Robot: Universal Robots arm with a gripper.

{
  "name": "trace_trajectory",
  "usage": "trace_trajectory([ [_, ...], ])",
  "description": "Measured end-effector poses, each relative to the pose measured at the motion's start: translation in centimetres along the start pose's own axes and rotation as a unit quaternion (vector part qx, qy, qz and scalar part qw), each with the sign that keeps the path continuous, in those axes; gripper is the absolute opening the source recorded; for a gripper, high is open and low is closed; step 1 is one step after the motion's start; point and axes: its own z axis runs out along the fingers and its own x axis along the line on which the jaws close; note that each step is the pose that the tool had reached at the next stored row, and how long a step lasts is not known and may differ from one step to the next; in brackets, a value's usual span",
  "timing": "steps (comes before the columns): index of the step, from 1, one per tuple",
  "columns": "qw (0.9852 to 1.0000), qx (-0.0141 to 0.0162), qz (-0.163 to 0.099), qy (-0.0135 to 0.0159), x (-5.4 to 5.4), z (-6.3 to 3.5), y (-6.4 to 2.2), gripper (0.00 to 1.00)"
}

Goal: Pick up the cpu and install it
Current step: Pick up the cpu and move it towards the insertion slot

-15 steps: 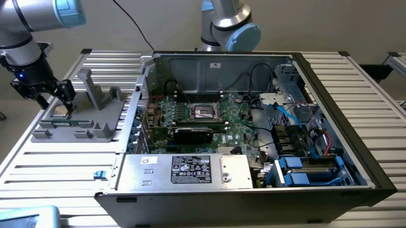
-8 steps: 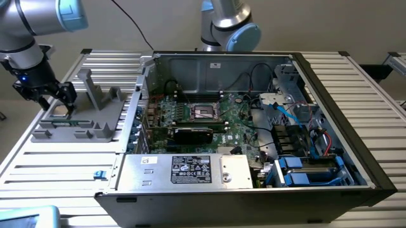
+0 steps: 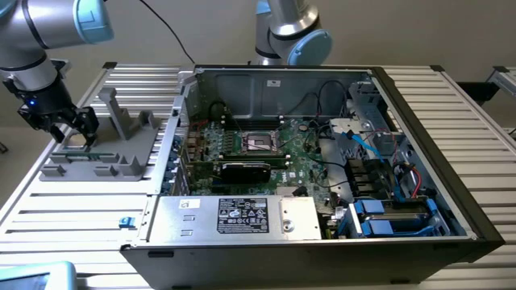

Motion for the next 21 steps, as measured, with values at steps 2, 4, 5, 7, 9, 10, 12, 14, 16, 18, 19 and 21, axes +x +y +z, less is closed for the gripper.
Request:
trace_trajectory([
  [2,1.0000,0.0001,0.000,0.0002,0.00,0.03,0.00,0.76],
  [4,1.0000,0.0000,0.000,0.0001,-0.02,0.04,0.00,0.76],
  [5,1.0000,0.0001,0.000,0.0000,-0.02,0.05,0.00,0.76],
  [7,1.0000,0.0003,0.000,-0.0001,-0.08,0.06,0.00,0.74],
  [9,1.0000,0.0006,0.000,0.0000,-0.08,0.04,0.00,0.67],
  [10,1.0000,0.0009,0.000,0.0000,-0.09,0.04,-0.01,0.67],
  [12,1.0000,0.0019,0.000,-0.0001,-0.10,0.04,0.00,0.67],
  [14,1.0000,0.0039,0.000,-0.0001,-0.10,0.04,0.00,0.67],
  [16,1.0000,0.0050,-0.002,-0.0001,-0.10,0.04,0.01,0.67],
  [18,1.0000,0.0055,-0.005,0.0001,-0.10,0.04,0.04,0.67],
  [19,0.9999,0.0057,-0.008,0.0003,-0.10,0.04,0.05,0.67],
  [21,0.9999,0.0061,-0.014,0.0005,-0.09,0.05,0.09,0.67],
])
